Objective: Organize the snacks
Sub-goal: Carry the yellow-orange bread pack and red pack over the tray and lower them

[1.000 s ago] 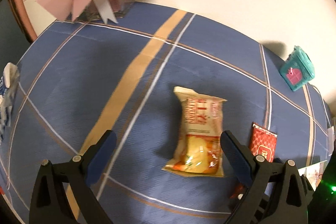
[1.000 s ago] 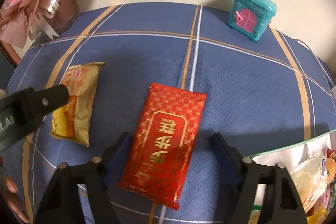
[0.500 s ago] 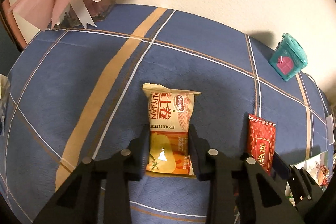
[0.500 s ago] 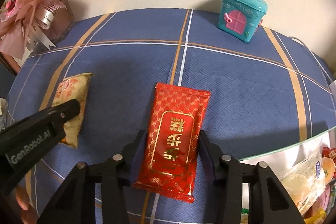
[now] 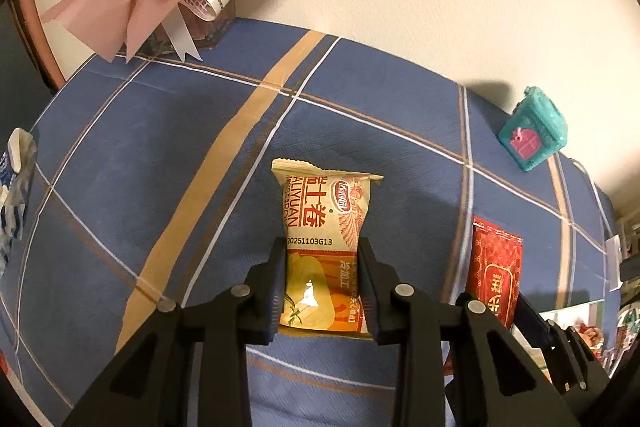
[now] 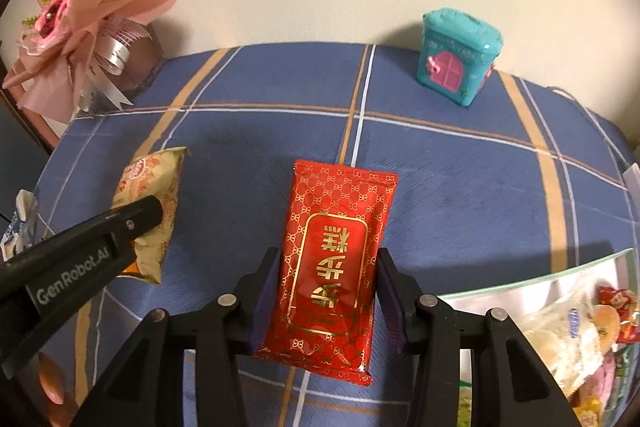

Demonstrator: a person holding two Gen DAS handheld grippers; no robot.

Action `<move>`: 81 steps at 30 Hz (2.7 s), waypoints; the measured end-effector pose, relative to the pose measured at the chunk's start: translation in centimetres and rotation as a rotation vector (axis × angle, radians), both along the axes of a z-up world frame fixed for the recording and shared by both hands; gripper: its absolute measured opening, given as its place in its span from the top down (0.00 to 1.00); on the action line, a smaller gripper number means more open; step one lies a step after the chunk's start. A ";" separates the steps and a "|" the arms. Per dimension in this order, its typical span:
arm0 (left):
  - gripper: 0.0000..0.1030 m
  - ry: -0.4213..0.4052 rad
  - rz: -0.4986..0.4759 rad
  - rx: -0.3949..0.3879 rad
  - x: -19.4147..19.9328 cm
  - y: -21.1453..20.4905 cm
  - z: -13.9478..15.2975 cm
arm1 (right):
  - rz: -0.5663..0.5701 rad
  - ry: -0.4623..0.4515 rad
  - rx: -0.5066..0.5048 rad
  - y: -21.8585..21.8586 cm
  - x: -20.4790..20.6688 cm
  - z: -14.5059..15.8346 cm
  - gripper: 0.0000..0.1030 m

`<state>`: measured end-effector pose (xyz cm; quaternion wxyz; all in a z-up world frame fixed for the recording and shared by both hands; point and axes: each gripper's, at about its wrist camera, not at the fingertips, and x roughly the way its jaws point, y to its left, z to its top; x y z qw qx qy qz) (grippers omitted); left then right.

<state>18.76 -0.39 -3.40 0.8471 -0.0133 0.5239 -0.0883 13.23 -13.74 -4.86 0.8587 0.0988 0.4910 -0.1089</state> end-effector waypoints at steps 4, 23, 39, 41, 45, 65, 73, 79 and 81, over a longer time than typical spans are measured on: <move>0.67 -0.009 0.004 -0.018 -1.3 -0.4 1.4 | -0.005 -0.004 -0.020 -0.5 -1.2 1.5 0.52; 0.67 -0.090 -0.086 0.016 -10.0 -3.4 6.1 | -0.107 -0.074 -0.040 -5.0 -10.2 8.7 0.52; 0.67 -0.050 -0.235 0.020 -16.7 -8.3 4.9 | -0.192 -0.053 -0.047 -8.7 -17.2 8.9 0.52; 0.67 -0.044 -0.252 0.016 -17.3 -8.8 4.8 | -0.205 -0.051 -0.045 -9.3 -17.8 8.8 0.52; 0.67 -0.017 -0.289 0.001 -18.1 -10.2 4.2 | -0.231 -0.043 -0.036 -10.4 -18.7 8.5 0.52; 0.67 -0.005 -0.385 0.044 -21.7 -14.1 3.1 | -0.292 -0.039 -0.021 -13.1 -22.4 8.7 0.52; 0.67 0.009 -0.391 0.066 -21.7 -14.4 2.4 | -0.311 -0.019 0.008 -14.1 -22.2 7.7 0.52; 0.67 0.045 -0.377 0.085 -21.0 -14.2 0.8 | -0.297 0.016 0.001 -14.8 -21.4 5.4 0.52; 0.67 0.057 -0.373 0.091 -20.8 -14.2 0.3 | -0.302 0.033 0.012 -15.2 -21.2 4.6 0.52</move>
